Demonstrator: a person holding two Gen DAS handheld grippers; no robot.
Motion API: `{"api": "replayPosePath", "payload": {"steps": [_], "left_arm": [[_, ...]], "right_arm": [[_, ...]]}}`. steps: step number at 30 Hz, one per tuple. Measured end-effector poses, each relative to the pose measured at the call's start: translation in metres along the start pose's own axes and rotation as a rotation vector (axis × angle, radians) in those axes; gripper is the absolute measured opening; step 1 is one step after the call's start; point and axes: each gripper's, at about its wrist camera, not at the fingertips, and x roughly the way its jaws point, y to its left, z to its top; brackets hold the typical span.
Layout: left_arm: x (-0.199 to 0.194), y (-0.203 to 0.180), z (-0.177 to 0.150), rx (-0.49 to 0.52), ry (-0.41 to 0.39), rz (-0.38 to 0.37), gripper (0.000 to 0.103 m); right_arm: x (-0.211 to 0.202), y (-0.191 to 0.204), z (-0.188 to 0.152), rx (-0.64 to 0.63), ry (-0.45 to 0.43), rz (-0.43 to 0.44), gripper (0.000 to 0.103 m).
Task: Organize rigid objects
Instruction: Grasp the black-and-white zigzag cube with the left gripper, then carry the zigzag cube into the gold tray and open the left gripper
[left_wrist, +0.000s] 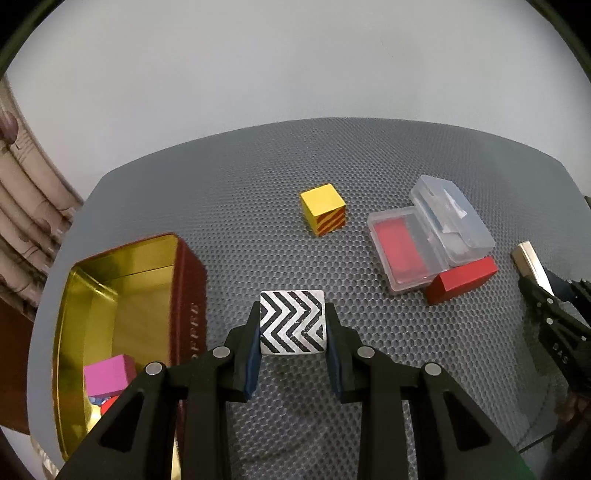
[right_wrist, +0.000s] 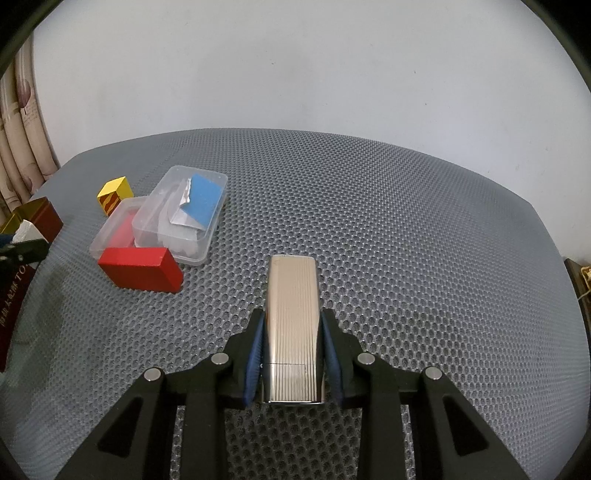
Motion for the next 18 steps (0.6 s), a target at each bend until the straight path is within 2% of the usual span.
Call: {"api": "replayPosePath", "payload": {"steps": [11, 18], "left_arm": [[-0.019, 0.023, 0.003, -0.059, -0.015, 0.036, 0.027], [-0.019, 0.061, 0.003, -0.119, -0.028, 0.048, 0.027]], "right_arm": [[0.001, 0.002, 0.0, -0.008, 0.001, -0.009, 0.03], [0.003, 0.003, 0.0, -0.015, 0.001, -0.018, 0.03]]}}
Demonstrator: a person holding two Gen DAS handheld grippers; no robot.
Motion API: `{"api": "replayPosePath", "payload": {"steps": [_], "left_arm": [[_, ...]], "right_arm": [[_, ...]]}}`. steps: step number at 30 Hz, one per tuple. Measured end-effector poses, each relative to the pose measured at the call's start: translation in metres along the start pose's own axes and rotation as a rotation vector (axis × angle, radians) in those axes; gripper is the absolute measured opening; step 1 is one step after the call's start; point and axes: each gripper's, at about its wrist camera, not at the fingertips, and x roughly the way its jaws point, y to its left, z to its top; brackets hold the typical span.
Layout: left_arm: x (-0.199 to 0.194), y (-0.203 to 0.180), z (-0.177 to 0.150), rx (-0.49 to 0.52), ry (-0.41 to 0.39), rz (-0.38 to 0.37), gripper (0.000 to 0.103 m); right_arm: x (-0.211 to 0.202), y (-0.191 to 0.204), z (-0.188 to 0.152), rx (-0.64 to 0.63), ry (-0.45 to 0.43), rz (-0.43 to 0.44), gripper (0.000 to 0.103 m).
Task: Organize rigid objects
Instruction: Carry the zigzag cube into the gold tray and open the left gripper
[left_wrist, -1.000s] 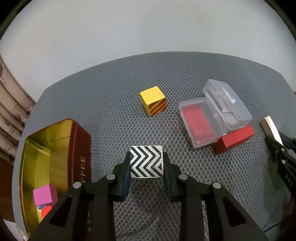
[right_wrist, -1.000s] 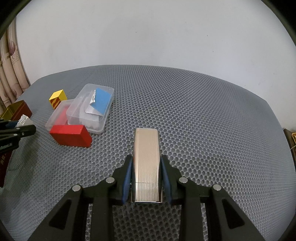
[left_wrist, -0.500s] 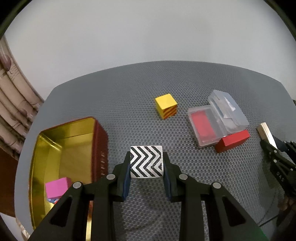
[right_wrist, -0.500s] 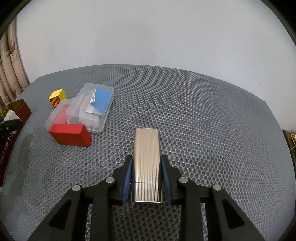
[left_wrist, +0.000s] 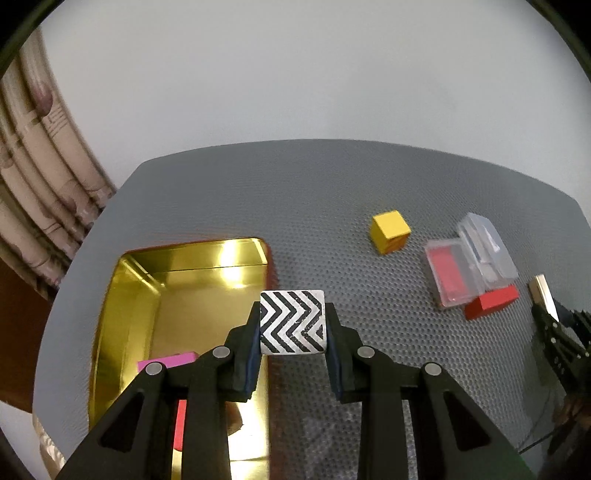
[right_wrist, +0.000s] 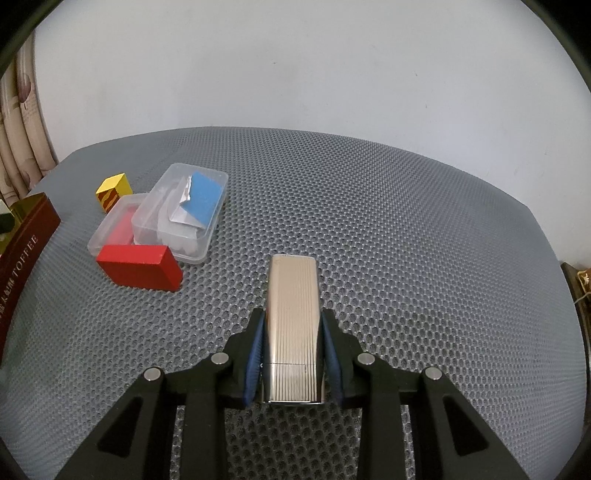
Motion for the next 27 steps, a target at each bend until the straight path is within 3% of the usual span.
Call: {"api": "replayPosePath", "payload": {"steps": [13, 27], "left_arm": [[0.014, 0.056, 0.008, -0.116, 0.037, 0.039, 0.027], [0.058, 0.104, 0.01, -0.233, 0.141, 0.059, 0.027]], "right_arm": [[-0.002, 0.003, -0.002, -0.01, -0.001, -0.008, 0.03], [-0.002, 0.003, -0.002, -0.013, -0.001, -0.014, 0.03]]}}
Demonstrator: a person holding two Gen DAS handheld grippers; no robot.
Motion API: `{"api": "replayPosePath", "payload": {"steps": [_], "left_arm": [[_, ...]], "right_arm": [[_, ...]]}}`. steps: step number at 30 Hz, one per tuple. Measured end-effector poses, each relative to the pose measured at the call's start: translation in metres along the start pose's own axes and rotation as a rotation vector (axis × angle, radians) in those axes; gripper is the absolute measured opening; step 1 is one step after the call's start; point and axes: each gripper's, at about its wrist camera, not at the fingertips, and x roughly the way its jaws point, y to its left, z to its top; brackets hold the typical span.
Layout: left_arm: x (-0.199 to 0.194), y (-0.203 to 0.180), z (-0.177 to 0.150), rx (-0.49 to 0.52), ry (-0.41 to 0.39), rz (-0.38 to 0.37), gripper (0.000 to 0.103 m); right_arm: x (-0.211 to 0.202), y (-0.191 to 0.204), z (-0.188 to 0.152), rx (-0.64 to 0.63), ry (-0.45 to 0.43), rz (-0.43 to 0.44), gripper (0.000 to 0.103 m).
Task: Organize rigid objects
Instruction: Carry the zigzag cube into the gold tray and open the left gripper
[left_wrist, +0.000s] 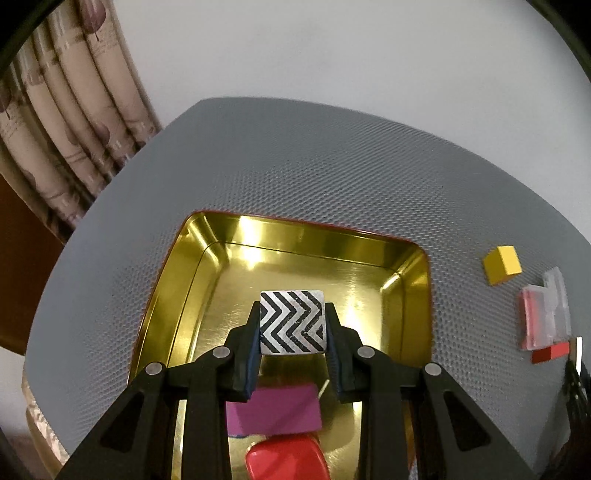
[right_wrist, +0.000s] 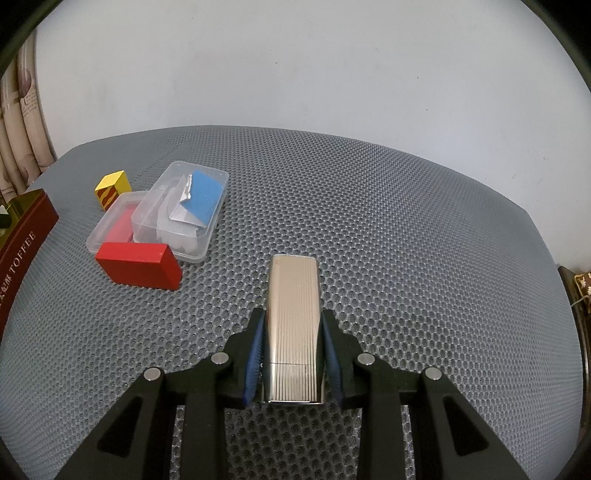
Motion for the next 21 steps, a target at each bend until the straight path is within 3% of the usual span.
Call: {"api": "replayPosePath", "payload": {"steps": [9, 21], "left_arm": [[0.027, 0.007, 0.01, -0.043, 0.072, -0.01, 0.027], [0.046, 0.013, 0.011, -0.055, 0.1, 0.005, 0.027]], "right_arm": [[0.0, 0.0, 0.0, 0.001, 0.0, 0.0, 0.031], [0.0, -0.001, 0.0, 0.001, 0.0, -0.001, 0.031]]}}
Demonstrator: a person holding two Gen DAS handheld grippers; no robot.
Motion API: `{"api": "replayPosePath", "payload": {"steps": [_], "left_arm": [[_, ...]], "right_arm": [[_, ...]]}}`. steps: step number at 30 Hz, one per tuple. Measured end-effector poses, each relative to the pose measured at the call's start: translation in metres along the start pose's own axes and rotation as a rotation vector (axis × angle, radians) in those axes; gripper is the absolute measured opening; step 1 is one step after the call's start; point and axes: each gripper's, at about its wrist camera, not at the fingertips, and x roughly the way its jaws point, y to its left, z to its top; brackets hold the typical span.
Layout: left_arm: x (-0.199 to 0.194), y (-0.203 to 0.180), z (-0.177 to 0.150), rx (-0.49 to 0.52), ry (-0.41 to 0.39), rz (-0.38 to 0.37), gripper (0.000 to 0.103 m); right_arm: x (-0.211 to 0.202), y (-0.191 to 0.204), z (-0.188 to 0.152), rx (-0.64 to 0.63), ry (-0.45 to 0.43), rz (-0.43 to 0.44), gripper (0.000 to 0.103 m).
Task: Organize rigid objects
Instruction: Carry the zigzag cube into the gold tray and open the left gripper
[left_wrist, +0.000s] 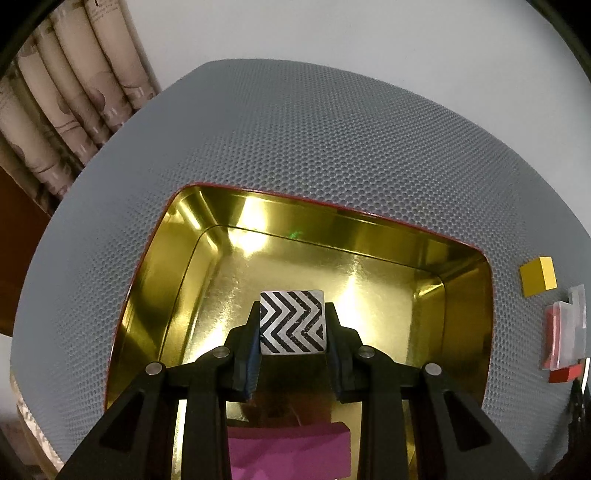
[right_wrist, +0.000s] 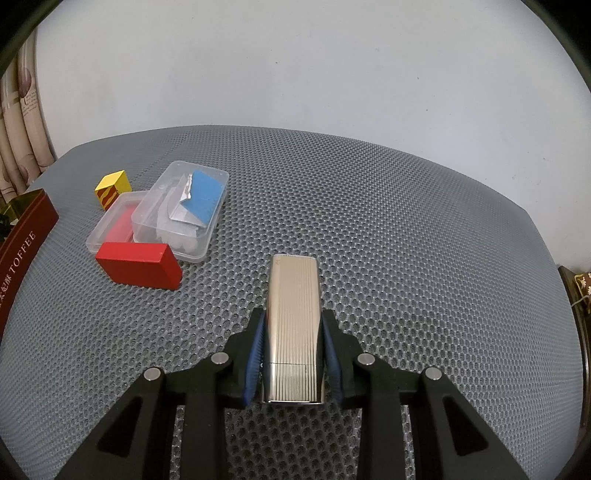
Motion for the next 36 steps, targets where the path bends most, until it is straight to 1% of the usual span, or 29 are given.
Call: {"api": "replayPosePath", "payload": {"steps": [15, 25, 28, 32, 36], "left_arm": [[-0.002, -0.009, -0.006, 0.006, -0.007, 0.009, 0.028], [-0.02, -0.016, -0.013, 0.046, -0.032, 0.007, 0.03], [-0.027, -0.017, -0.016, 0.064, -0.043, -0.001, 0.033], [-0.038, -0.018, -0.023, 0.083, -0.061, -0.008, 0.037], [-0.046, -0.019, -0.027, 0.095, -0.067, -0.02, 0.04]], "right_arm": [[0.0, -0.001, 0.0, -0.001, 0.0, -0.005, 0.031], [0.0, -0.002, -0.001, -0.005, 0.0, -0.01, 0.031], [0.001, -0.002, -0.001, -0.008, 0.0, -0.014, 0.031], [-0.014, 0.009, -0.007, -0.013, -0.001, -0.018, 0.031], [-0.017, 0.009, -0.008, -0.021, -0.001, -0.028, 0.031]]}}
